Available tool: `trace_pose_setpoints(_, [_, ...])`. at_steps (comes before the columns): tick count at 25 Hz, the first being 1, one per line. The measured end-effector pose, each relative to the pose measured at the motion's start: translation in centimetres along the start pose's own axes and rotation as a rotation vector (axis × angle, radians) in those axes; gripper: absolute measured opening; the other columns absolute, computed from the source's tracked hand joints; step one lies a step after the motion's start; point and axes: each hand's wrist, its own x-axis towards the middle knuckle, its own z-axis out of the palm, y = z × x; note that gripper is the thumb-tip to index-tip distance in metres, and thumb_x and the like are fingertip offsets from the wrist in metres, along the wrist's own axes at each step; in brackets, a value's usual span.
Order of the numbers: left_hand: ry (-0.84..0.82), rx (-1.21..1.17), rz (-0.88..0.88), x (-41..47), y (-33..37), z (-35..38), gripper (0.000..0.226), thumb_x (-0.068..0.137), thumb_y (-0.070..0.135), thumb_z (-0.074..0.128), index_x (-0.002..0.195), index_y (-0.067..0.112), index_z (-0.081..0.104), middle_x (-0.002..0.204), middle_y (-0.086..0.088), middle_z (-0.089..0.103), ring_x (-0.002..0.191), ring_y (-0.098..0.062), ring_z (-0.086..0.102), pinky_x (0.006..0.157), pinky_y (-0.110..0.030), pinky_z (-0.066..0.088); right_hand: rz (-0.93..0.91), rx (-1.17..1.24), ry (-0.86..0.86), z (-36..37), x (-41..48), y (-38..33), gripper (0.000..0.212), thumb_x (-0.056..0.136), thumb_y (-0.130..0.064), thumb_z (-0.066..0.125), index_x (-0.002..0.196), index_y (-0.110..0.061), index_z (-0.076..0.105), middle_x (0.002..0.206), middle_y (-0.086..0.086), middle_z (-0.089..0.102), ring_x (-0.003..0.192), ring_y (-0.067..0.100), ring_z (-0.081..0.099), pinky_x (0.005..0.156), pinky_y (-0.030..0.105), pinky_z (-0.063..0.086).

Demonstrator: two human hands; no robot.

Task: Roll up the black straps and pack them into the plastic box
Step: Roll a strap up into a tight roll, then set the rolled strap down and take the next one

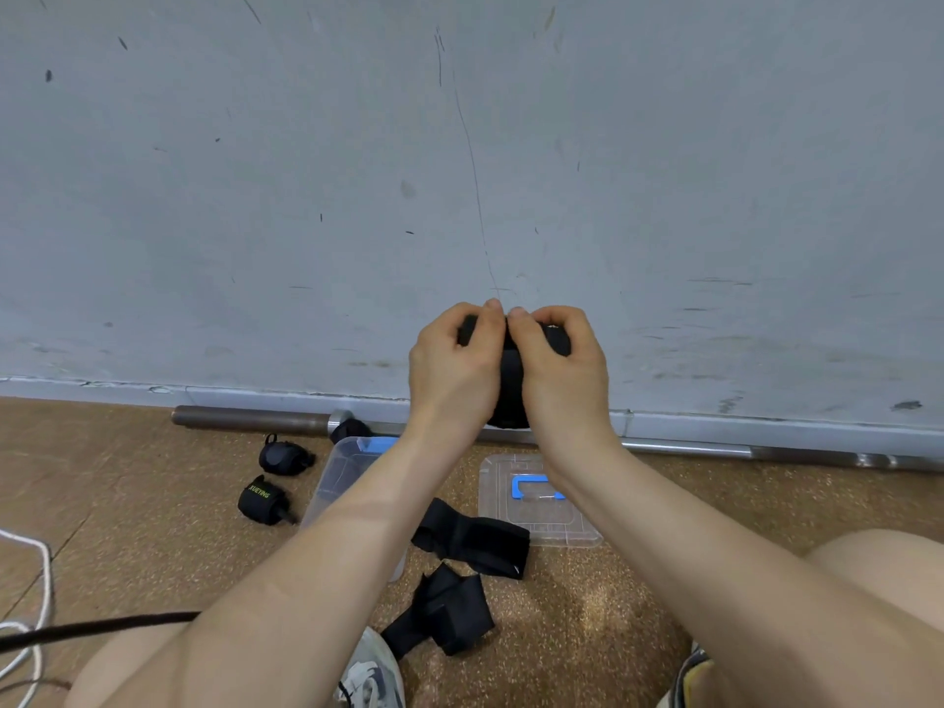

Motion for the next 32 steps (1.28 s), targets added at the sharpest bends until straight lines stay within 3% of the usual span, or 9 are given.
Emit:
trace_pose_setpoints(4, [0.02,0.069,0.057,0.7,-0.9,0.1,0.031,0.094,0.036,0.051,0.066,0.024,0.053,0.058,0.011,0.055,0.062,-0.012,0.052,0.059,-0.031,0.04,-0.17,-0.122,-0.008,0.0,0.9,1.0,0.015,0.096,-0.025,0.06,0.082,-0.021,0.057,0.071,-0.01,0.06,0.064,-0.003,0.055,0.059,0.01,0.042])
trace_pose_setpoints(8, [0.027,-0.095,-0.129,0.6,-1.5,0.1,0.027,0.098,0.032,0.048,0.084,0.011,0.059,0.076,0.003,0.062,0.074,-0.017,0.058,0.072,-0.039,0.052,-0.263,-0.436,-0.174,0.1,2.7,0.6,0.013,0.096,-0.029,0.056,0.085,-0.022,0.059,0.079,-0.01,0.064,0.077,0.006,0.059,0.071,0.026,0.048])
trace_pose_setpoints(11, [-0.282,-0.531,-0.566,-0.7,-1.0,-0.6,0.034,0.099,0.039,0.052,0.122,0.015,0.061,0.112,-0.011,0.071,0.102,-0.028,0.07,0.092,-0.055,0.053,-0.131,-0.787,-0.43,-1.1,5.8,-1.7,0.017,0.094,-0.033,0.056,0.096,-0.019,0.065,0.099,0.0,0.068,0.095,0.021,0.061,0.084,0.036,0.049])
trace_pose_setpoints(13, [-0.454,-0.557,-0.568,-1.3,-0.7,-1.0,0.037,0.093,0.031,0.063,0.127,0.019,0.056,0.121,-0.011,0.067,0.105,-0.032,0.069,0.09,-0.056,0.054,0.033,-0.648,-0.487,-2.5,6.8,-2.7,0.022,0.096,-0.031,0.055,0.103,-0.015,0.067,0.105,0.004,0.068,0.098,0.021,0.061,0.083,0.034,0.047])
trace_pose_setpoints(15, [-0.451,-0.336,-0.452,-1.6,-0.2,-1.2,0.044,0.085,0.024,0.074,0.124,0.023,0.054,0.115,-0.007,0.065,0.099,-0.03,0.07,0.082,-0.052,0.059,0.112,-0.552,-0.428,-3.2,7.1,-2.3,0.027,0.099,-0.034,0.05,0.111,-0.016,0.065,0.108,0.003,0.065,0.096,0.02,0.06,0.083,0.033,0.047])
trace_pose_setpoints(18, [-0.385,0.531,0.01,-1.1,-0.3,-2.2,0.05,0.074,0.049,0.074,0.116,0.031,0.053,0.096,0.008,0.062,0.085,-0.015,0.065,0.066,-0.035,0.056,-0.032,-0.768,-0.472,-2.0,6.3,-0.9,0.028,0.102,-0.035,0.043,0.103,-0.016,0.062,0.1,0.002,0.062,0.096,0.021,0.057,0.084,0.034,0.046])
trace_pose_setpoints(20, [-0.448,0.982,0.228,-0.6,0.0,-3.6,0.051,0.068,0.059,0.066,0.11,0.034,0.051,0.09,0.011,0.06,0.082,-0.016,0.061,0.064,-0.031,0.045,0.072,-0.732,-0.617,-0.7,5.0,0.1,0.033,0.105,-0.031,0.036,0.093,-0.014,0.061,0.089,0.002,0.061,0.09,0.022,0.058,0.074,0.031,0.047])
trace_pose_setpoints(26, [-0.803,1.018,-0.074,0.2,-1.3,-11.4,0.046,0.068,0.056,0.072,0.104,0.034,0.055,0.086,0.012,0.065,0.076,-0.01,0.063,0.069,-0.033,0.053,0.429,-0.689,-0.948,2.6,0.5,3.3,0.033,0.104,-0.034,0.038,0.111,-0.016,0.065,0.1,0.01,0.072,0.085,0.026,0.071,0.077,0.039,0.062])
trace_pose_setpoints(32, [-0.485,0.973,-0.279,-0.2,-9.2,-20.3,0.059,0.063,0.061,0.073,0.111,0.034,0.054,0.1,0.009,0.066,0.088,-0.015,0.062,0.073,-0.033,0.051,0.534,-0.537,-0.904,9.5,-2.6,7.4,0.023,0.098,-0.021,0.056,0.12,-0.025,0.062,0.114,0.008,0.069,0.091,0.022,0.071,0.07,0.031,0.06])
